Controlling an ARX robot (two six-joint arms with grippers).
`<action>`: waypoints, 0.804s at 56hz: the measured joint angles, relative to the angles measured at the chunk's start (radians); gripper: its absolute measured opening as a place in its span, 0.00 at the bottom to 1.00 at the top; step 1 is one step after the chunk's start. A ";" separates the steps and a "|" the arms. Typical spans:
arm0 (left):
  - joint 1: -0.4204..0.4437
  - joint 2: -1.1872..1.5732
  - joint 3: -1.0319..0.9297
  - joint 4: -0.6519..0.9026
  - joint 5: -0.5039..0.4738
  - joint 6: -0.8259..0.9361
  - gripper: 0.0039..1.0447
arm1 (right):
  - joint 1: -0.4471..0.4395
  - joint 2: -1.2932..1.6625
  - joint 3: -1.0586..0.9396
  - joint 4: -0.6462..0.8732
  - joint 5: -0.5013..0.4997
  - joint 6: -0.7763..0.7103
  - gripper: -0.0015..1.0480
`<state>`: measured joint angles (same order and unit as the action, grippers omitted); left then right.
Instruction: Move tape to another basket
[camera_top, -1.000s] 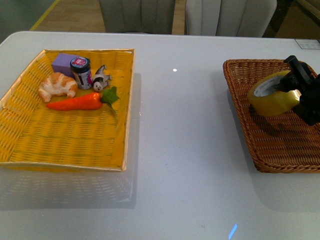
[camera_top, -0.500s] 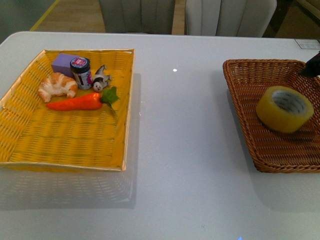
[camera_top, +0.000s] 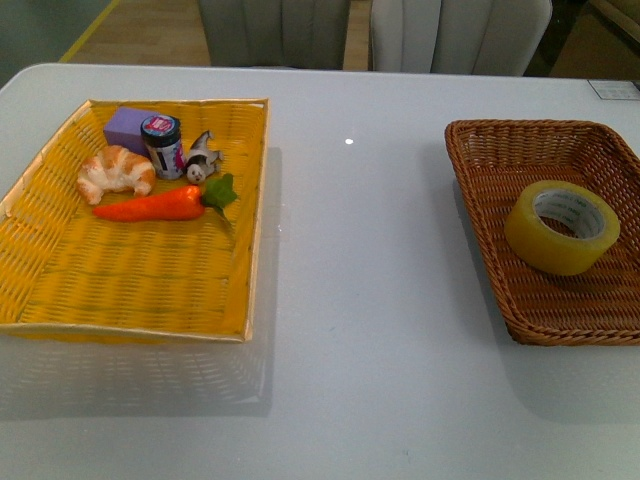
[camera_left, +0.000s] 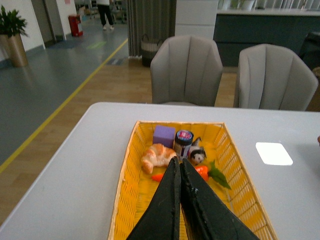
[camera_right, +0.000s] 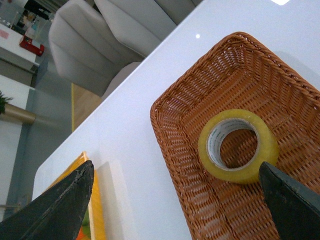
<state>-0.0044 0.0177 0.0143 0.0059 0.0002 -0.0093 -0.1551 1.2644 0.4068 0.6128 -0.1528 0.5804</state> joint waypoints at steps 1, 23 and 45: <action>0.000 0.000 0.000 -0.003 -0.001 0.000 0.01 | 0.004 -0.008 -0.024 0.068 0.005 -0.055 0.83; 0.000 -0.002 0.000 -0.006 0.000 0.000 0.01 | 0.074 -0.238 -0.263 0.254 0.076 -0.554 0.18; 0.000 -0.002 0.000 -0.006 0.000 0.000 0.01 | 0.153 -0.465 -0.383 0.146 0.152 -0.574 0.02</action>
<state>-0.0044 0.0154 0.0143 -0.0002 -0.0002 -0.0093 -0.0025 0.7994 0.0242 0.7586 -0.0006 0.0063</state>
